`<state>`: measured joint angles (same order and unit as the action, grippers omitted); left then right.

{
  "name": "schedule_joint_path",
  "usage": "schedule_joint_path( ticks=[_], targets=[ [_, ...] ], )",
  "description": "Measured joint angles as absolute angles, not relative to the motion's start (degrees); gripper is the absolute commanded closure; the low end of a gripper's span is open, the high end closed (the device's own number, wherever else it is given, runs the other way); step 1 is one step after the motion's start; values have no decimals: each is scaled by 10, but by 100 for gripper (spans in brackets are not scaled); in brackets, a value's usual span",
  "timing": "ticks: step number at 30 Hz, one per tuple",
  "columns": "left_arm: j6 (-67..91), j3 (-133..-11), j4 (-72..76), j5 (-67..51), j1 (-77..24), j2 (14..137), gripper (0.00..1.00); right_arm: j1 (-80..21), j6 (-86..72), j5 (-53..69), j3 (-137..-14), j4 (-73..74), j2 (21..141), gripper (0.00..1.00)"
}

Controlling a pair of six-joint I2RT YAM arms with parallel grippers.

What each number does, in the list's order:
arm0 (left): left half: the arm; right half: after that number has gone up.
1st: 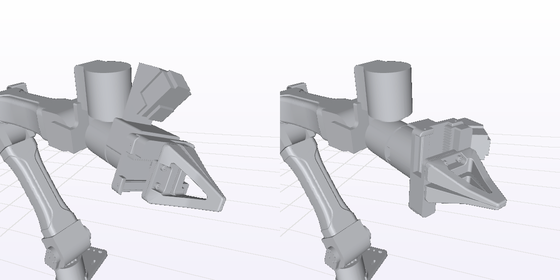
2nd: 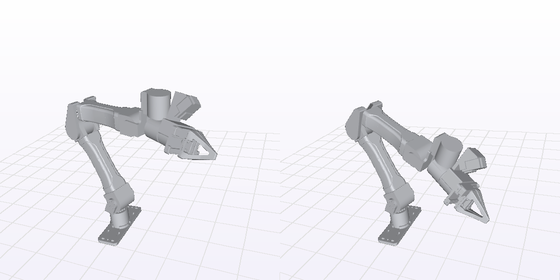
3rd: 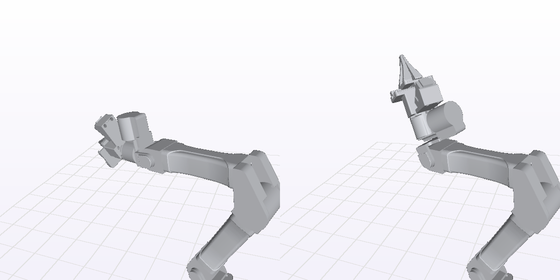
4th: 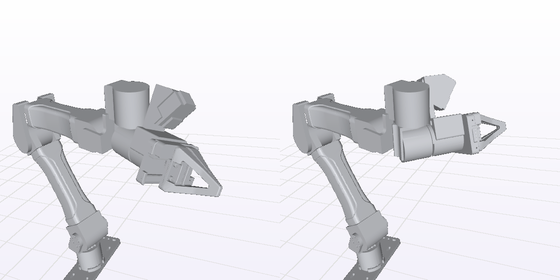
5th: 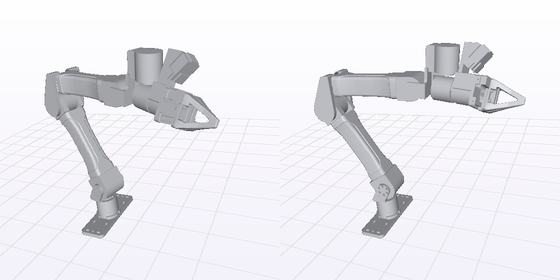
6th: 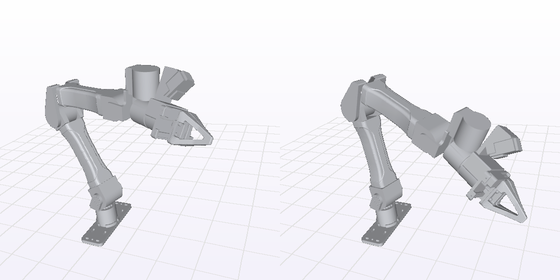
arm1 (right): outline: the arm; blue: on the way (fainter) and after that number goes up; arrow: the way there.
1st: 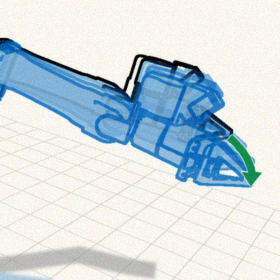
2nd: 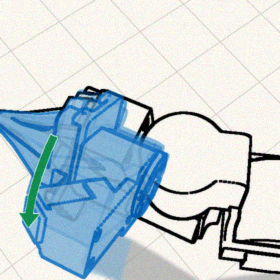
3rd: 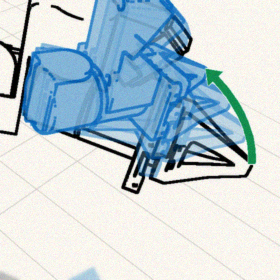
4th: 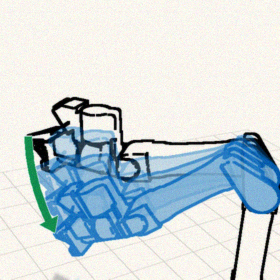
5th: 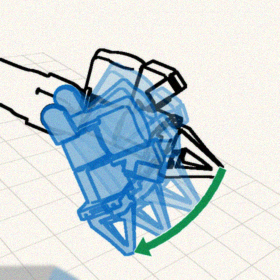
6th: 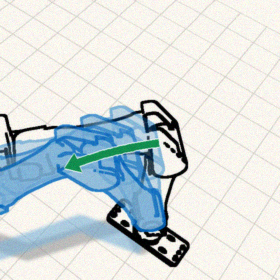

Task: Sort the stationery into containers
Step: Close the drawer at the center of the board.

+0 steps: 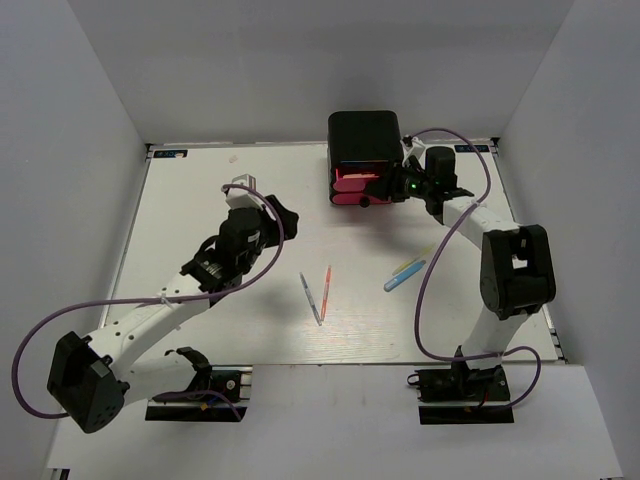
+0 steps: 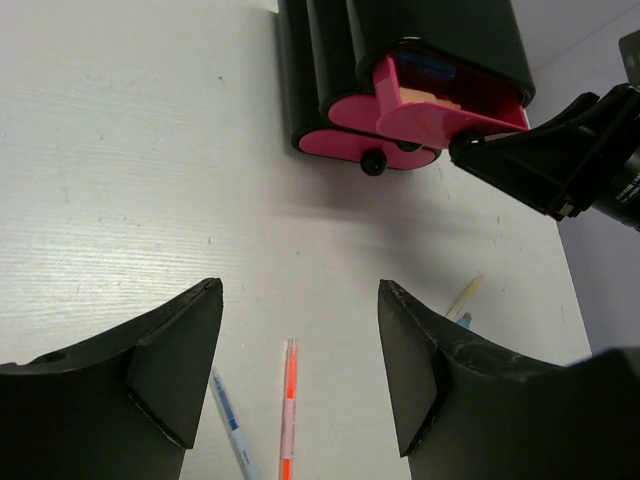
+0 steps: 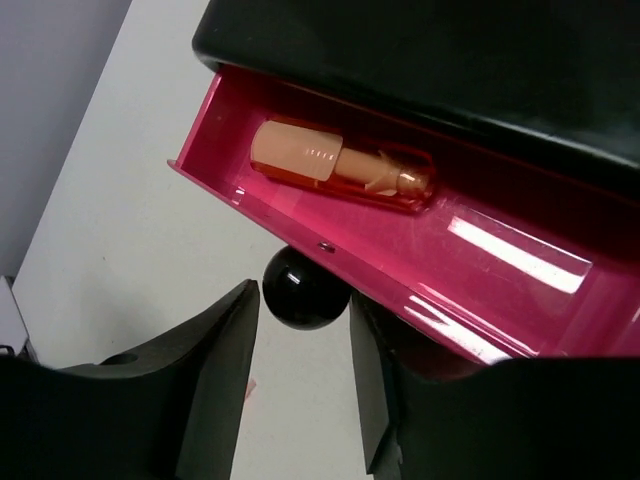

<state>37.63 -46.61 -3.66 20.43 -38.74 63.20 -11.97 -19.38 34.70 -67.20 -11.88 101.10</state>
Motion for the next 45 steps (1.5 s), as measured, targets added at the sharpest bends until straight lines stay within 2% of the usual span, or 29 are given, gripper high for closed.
schedule_joint_path(
  ticks=[2,7,23,29,36,45],
  targets=[
    [382,-463,-45,209,-387,626,27,-120,-197,342,-678,-118,1017,60],
    [391,-460,-57,215,-387,620,27,-119,-206,335,-684,-117,1023,67],
    [395,-452,-71,225,-387,607,27,-119,-210,315,-775,-100,1090,67],
    [396,-446,-74,235,-387,596,27,-120,-208,313,-788,-100,1101,62],
    [396,-446,-75,236,-387,596,26,-119,-202,318,-784,-103,1100,52],
    [401,-438,-75,236,-387,596,26,-119,-200,321,-682,-110,1062,50]
  ],
)
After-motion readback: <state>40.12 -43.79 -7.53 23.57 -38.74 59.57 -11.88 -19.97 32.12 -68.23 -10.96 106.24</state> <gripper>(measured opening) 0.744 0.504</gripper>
